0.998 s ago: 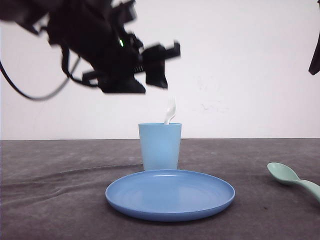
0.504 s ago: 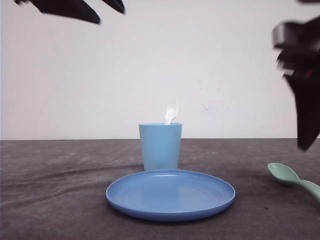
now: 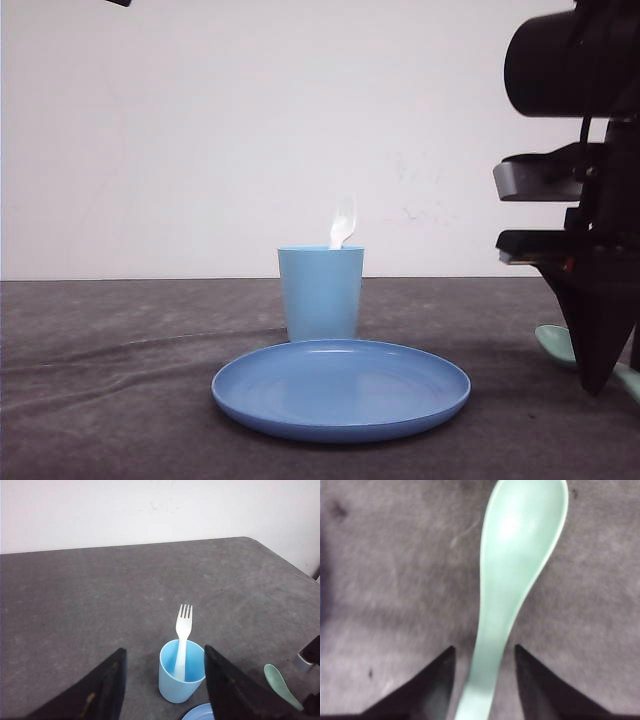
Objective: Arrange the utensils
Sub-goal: 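Lower the right gripper onto the mint-green spoon and grasp it, then carry the green spoon with the right gripper over the cup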
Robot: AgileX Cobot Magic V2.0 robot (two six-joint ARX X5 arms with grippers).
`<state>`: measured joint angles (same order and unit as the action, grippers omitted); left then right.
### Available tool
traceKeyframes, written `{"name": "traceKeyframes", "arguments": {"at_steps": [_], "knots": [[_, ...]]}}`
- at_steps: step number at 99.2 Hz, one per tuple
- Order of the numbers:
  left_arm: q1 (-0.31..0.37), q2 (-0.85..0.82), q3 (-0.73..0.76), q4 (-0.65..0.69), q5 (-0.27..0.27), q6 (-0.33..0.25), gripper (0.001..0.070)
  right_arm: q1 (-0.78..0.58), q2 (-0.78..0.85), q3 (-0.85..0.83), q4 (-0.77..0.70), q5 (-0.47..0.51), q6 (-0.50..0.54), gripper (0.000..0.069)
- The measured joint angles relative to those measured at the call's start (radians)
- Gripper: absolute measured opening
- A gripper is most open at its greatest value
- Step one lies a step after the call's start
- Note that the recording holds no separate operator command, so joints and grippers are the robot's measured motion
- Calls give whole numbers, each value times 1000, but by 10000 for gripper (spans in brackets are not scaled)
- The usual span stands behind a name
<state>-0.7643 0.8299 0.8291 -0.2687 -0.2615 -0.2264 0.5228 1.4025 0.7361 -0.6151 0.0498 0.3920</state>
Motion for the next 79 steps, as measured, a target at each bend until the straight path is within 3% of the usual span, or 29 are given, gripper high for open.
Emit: {"name": "traceKeyframes", "arguments": {"at_steps": [19, 51, 79], "knots": [[0, -7, 0, -41, 1, 0, 292, 0, 8, 0, 17, 6, 7, 80], [0, -7, 0, -70, 5, 0, 292, 2, -42, 25, -6, 26, 2, 76], [0, -7, 0, -71, 5, 0, 292, 73, -162, 241, 69, 34, -47, 75]]}}
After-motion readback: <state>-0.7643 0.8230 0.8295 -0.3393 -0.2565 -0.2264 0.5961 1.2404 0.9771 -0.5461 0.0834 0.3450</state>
